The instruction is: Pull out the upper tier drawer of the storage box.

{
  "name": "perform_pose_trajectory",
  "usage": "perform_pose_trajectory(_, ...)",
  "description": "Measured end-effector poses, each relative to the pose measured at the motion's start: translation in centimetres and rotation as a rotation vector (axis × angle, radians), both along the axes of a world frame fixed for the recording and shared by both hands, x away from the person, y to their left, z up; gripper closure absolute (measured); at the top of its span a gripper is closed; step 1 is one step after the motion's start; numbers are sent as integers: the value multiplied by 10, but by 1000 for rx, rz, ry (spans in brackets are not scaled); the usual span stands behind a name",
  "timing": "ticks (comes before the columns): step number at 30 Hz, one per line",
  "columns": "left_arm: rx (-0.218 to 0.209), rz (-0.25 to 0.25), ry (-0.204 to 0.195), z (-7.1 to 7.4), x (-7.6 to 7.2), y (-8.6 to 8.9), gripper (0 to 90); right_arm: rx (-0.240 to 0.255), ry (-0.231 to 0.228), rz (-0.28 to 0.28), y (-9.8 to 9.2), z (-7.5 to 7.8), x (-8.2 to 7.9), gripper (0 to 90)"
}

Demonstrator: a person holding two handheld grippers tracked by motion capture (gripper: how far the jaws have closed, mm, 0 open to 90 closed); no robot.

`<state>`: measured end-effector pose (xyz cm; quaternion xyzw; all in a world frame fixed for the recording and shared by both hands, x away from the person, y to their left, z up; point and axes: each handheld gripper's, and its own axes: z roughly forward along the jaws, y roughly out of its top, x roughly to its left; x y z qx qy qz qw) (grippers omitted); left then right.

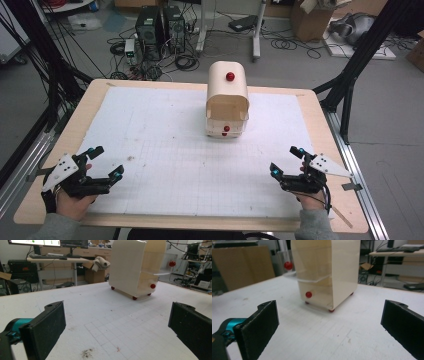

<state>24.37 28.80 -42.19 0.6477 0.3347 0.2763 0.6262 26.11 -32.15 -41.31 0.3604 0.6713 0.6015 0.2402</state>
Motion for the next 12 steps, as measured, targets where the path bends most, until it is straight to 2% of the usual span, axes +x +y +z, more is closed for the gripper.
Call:
perform_pose_trajectory(3,0,3,6,-1,1,1,17,10,11,-1,-2,-2,-1,1)
perform_pose_trajectory(6,1,4,9,-1,1,1,17,26,-2,-1,-4,-2,-1,1)
perform_pose_trajectory(12,4,-2,12,-2,1,0,17,19,6,10,-2,-4,0,1)
